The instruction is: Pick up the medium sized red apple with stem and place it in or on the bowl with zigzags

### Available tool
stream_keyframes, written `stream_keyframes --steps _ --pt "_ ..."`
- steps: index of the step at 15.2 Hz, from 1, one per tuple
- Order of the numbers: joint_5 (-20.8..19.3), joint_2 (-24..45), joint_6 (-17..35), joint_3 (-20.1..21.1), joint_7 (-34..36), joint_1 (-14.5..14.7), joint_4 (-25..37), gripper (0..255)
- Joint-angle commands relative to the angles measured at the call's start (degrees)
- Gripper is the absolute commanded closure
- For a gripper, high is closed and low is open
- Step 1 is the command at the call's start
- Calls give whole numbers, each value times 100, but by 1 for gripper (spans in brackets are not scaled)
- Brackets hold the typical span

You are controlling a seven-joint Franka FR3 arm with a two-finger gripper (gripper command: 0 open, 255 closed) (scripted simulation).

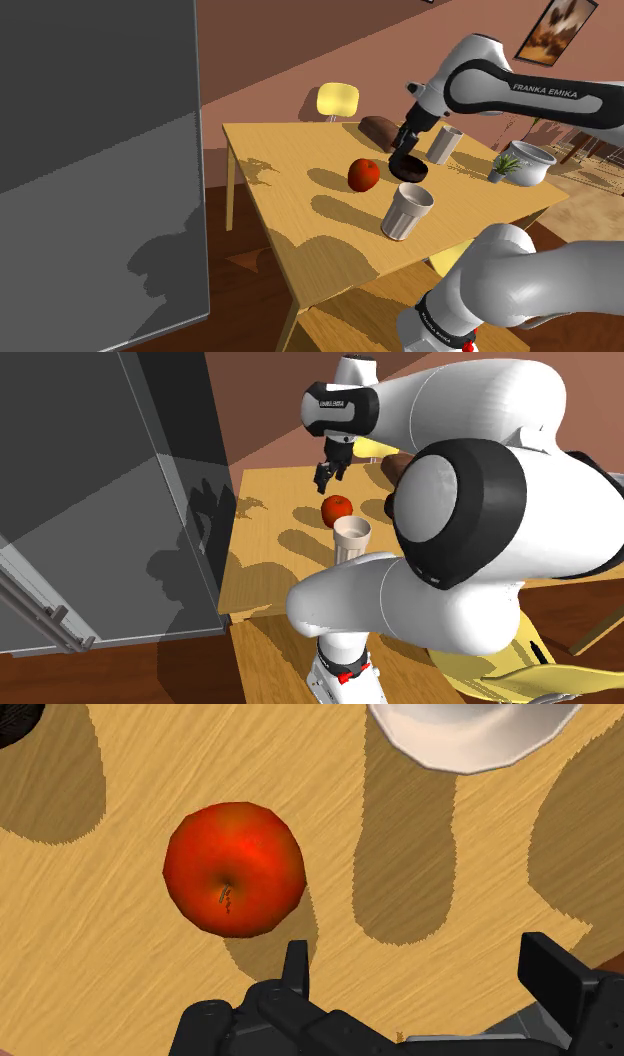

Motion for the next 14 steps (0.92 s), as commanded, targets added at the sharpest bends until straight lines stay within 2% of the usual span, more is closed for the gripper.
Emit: stream_keyframes --steps 1,4,6,8,10,14 --pt "20 193 360 -505 -594 121 16 0" --pt "206 657 849 -1323 -1485 488 210 0" --pt "442 1010 1123 -1918 -2127 848 412 0" --pt "781 1389 1340 -2576 -2818 1321 671 0" --pt "1230 1787 1483 -3336 -3559 1940 987 0" --pt "1367 1950 1731 -3548 -3687 2166 906 0"
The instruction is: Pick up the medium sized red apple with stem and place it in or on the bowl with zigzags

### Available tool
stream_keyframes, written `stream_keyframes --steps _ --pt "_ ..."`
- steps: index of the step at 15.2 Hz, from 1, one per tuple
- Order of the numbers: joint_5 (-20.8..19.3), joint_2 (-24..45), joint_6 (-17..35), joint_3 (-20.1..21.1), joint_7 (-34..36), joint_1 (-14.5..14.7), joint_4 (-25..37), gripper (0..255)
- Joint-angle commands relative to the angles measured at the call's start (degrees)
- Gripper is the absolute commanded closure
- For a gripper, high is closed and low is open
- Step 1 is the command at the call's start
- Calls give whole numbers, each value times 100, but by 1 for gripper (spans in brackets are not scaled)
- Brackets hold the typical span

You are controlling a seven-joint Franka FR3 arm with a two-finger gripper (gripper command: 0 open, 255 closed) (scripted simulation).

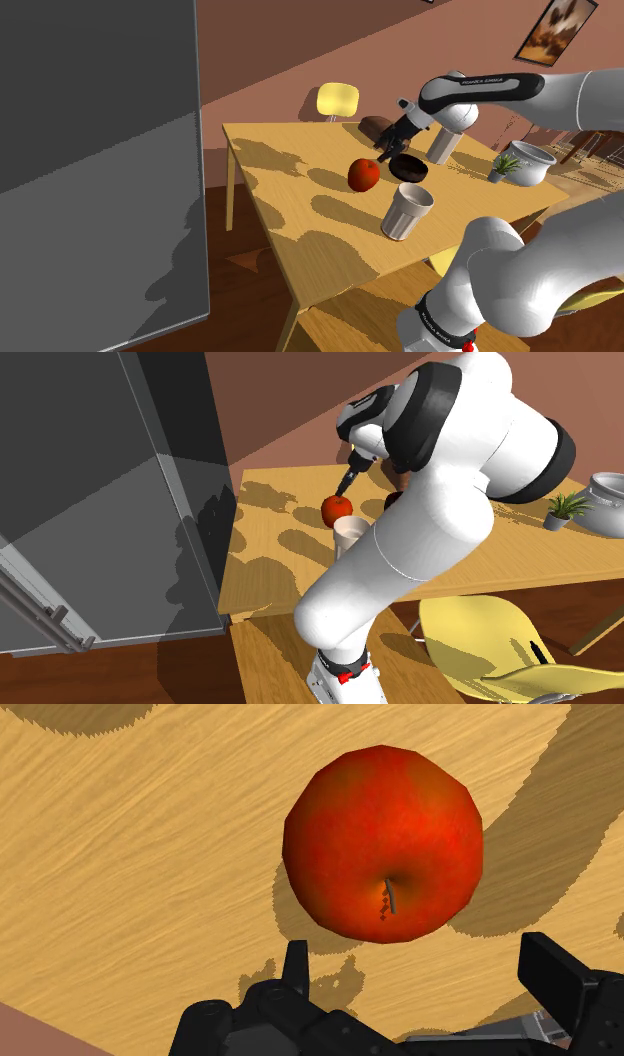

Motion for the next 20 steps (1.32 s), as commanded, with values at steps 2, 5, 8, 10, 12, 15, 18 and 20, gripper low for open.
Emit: stream_keyframes --steps 2,5,8,10,12,15,18,20 --pt "130 144 234 -167 -115 184 -92 0" --pt "264 286 437 -324 -212 368 -166 0" --pt "264 286 437 -324 -212 368 -166 0" --pt "264 286 437 -324 -212 368 -166 0" --pt "264 285 436 -323 -212 367 -166 0" --pt "264 285 436 -323 -212 367 -166 255" --pt "264 285 436 -323 -212 367 -166 255" --pt "263 285 436 -323 -212 367 -166 255"
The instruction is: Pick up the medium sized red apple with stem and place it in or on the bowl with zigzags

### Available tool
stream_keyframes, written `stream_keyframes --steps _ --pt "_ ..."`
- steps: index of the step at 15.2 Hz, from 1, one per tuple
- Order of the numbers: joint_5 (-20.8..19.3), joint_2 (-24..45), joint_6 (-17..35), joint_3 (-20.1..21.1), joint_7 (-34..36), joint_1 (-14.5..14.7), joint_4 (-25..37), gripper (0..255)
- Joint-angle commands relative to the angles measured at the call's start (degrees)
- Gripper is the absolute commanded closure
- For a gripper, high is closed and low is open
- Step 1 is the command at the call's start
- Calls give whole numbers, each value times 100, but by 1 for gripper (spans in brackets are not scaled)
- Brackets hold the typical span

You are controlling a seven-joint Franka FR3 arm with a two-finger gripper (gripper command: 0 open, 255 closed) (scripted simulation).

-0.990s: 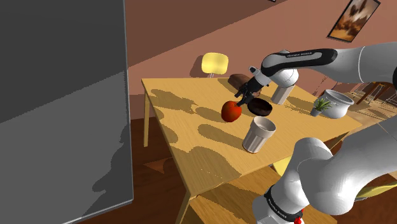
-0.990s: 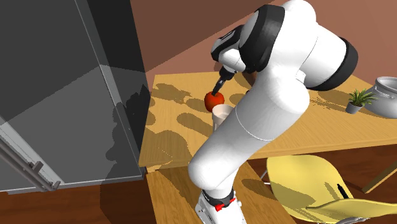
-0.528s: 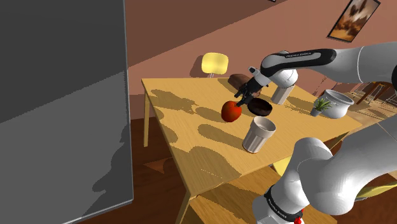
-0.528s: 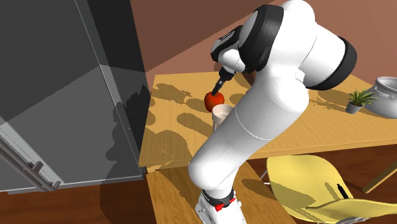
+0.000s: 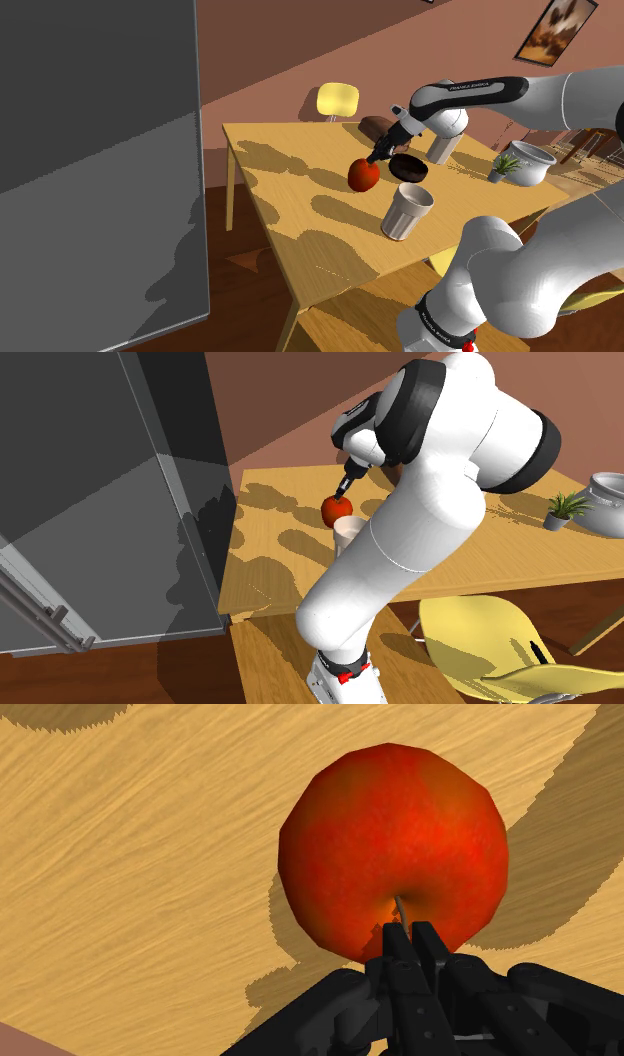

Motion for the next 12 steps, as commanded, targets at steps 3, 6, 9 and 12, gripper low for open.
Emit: stream_keyframes --steps 3,6,9,12 --pt "-39 -41 -73 68 53 -53 38 255" --pt "-143 -156 -296 258 202 -192 160 255" --pt "-225 -259 -518 424 335 -302 292 255" --pt "-290 -350 -741 571 456 -388 436 255"
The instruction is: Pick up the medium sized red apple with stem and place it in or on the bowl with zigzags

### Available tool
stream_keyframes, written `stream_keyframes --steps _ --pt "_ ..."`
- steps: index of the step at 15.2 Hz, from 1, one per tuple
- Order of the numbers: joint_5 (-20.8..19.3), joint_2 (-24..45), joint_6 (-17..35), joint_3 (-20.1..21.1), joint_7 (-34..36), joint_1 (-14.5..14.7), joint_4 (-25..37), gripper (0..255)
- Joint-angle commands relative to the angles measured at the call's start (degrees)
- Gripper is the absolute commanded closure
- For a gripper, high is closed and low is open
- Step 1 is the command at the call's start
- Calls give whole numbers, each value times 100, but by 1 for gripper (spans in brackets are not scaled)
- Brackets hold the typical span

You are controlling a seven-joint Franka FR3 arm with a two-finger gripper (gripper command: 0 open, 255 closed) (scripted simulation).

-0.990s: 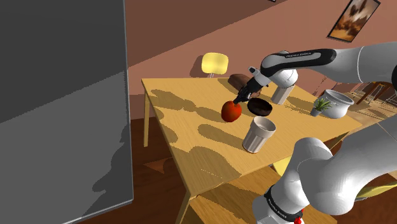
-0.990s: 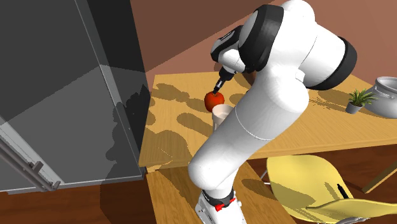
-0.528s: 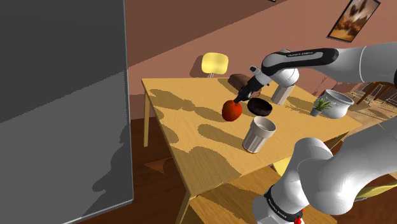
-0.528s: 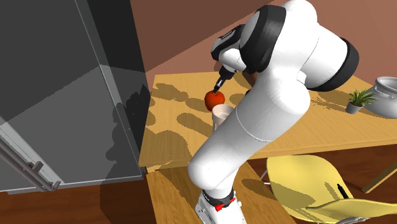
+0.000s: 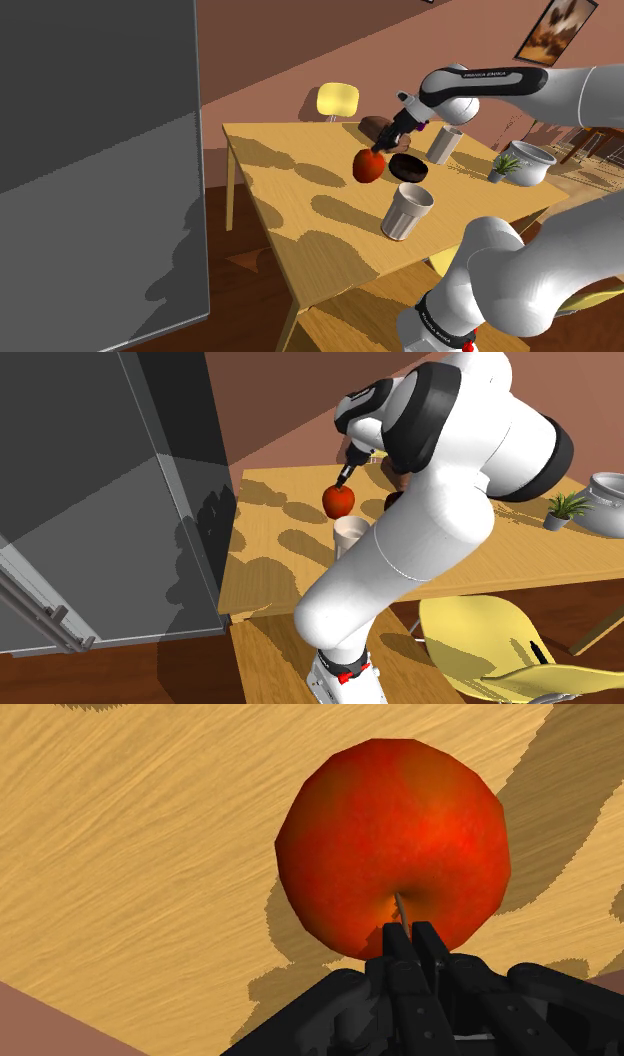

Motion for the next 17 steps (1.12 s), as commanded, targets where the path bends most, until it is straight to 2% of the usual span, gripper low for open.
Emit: stream_keyframes --steps 1,17 --pt "-50 -74 -156 125 104 -68 92 255" --pt "-170 -320 -1318 646 568 -235 1047 255"
